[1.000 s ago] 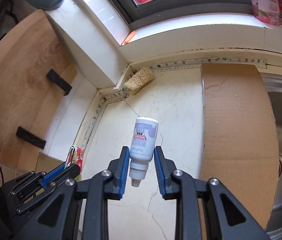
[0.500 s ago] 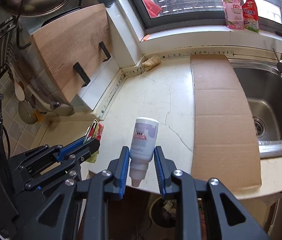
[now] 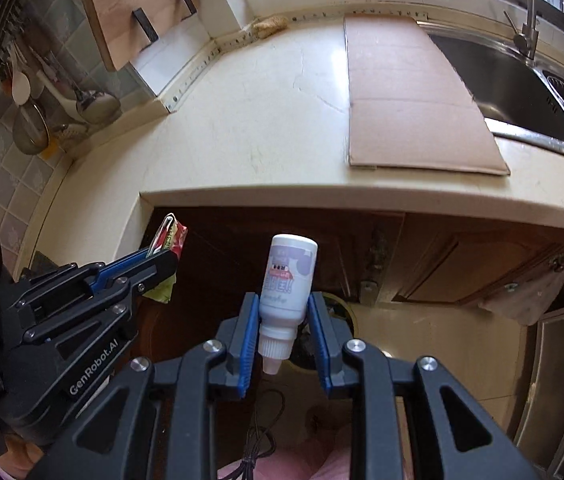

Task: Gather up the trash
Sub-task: 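Carry the packet with the left tool while the right tool carries the bottle to the bin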

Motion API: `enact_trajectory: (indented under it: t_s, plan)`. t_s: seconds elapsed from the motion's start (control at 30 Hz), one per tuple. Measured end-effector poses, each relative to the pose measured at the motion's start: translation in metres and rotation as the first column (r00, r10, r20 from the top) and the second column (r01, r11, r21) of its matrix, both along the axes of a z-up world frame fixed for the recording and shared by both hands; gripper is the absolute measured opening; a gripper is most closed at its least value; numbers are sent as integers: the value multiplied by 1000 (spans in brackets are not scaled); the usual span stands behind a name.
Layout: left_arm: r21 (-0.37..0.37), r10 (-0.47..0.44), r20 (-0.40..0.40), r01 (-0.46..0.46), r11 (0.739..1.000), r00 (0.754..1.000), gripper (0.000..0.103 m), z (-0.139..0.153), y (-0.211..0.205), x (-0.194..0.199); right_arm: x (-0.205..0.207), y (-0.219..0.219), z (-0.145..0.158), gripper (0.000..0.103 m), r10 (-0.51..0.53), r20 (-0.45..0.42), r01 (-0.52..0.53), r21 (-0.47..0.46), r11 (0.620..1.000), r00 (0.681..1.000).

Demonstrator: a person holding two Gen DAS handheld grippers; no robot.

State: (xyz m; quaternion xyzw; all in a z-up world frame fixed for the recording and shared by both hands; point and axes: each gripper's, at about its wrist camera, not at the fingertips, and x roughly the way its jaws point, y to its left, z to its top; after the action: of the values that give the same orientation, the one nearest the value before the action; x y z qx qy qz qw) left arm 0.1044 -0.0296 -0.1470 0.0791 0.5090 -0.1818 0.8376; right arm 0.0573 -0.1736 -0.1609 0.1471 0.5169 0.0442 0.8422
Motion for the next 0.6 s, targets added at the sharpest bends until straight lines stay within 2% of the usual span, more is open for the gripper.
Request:
enact_trajectory:
  t_s: [0.3,0.6]
  plan:
    - [43,28,-154,-21,999,988,7,-94,-8,-10,-8,2,-88,26,30,-123,-25,42,999,992]
    - [81,96,-284,-77,994,954,8,-216,-11,1,4,-3,-222,26,45,-258,-14,117,993,965]
